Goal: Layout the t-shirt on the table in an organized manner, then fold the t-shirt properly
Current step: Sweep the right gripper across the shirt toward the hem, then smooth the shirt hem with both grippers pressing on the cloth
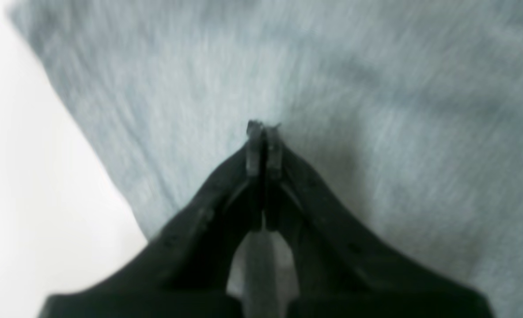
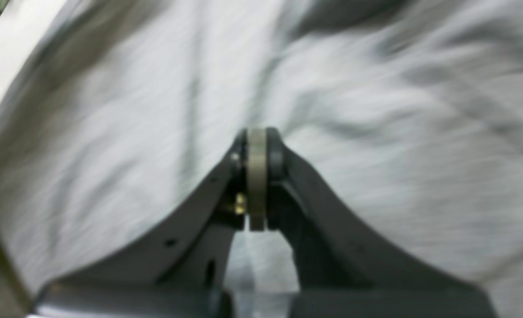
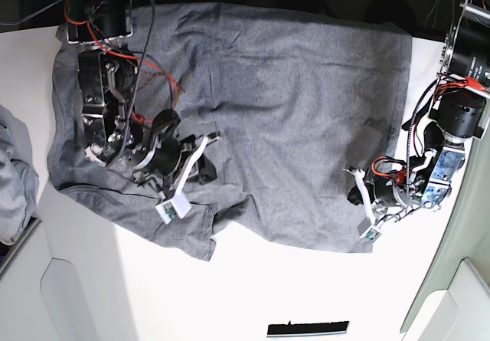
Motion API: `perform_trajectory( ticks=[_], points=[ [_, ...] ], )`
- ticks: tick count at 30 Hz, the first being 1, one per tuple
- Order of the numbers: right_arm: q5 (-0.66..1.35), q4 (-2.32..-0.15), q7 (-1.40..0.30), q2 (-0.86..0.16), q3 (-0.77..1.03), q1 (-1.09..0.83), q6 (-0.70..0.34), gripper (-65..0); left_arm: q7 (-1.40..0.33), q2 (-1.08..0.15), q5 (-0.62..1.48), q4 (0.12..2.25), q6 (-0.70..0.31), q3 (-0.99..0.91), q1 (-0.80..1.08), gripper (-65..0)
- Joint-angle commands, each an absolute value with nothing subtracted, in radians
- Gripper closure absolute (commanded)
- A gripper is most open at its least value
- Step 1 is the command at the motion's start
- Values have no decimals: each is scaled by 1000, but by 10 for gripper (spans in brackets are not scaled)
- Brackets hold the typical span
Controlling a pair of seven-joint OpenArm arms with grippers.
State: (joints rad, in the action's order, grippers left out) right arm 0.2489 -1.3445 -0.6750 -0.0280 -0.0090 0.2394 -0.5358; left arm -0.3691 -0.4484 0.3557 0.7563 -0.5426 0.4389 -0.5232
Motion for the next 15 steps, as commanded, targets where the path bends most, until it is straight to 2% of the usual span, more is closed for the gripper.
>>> perform_trajectory(
  ticks=[1, 4, 5, 7, 8, 12, 15],
  points=[
    [265, -1332, -647, -41, 2, 296, -537, 0, -349, -457, 367, 771, -543, 433, -547, 0],
    [242, -1202, -595, -73, 4, 395, -537, 0, -348, -450, 382, 771, -543, 433, -531, 0],
    [216, -1151, -561, -72, 4, 426, -537, -30, -348, -448, 386, 772, -543, 433, -527, 0],
    [155, -1053, -481, -70, 4, 474, -519, -229, -348, -449, 386, 772, -543, 433, -513, 0],
    [134, -1007, -445, -67, -2, 495, -499, -276, -349, -449, 385, 772, -544, 433, -505, 0],
    [104, -867, -389, -61, -83, 564, -428, -283, -349, -452, 385, 772, -547, 433, -478, 0],
    [104, -844, -380, -48, -163, 590, -374, -283, -348, -451, 385, 772, -547, 433, -476, 0]
  ],
)
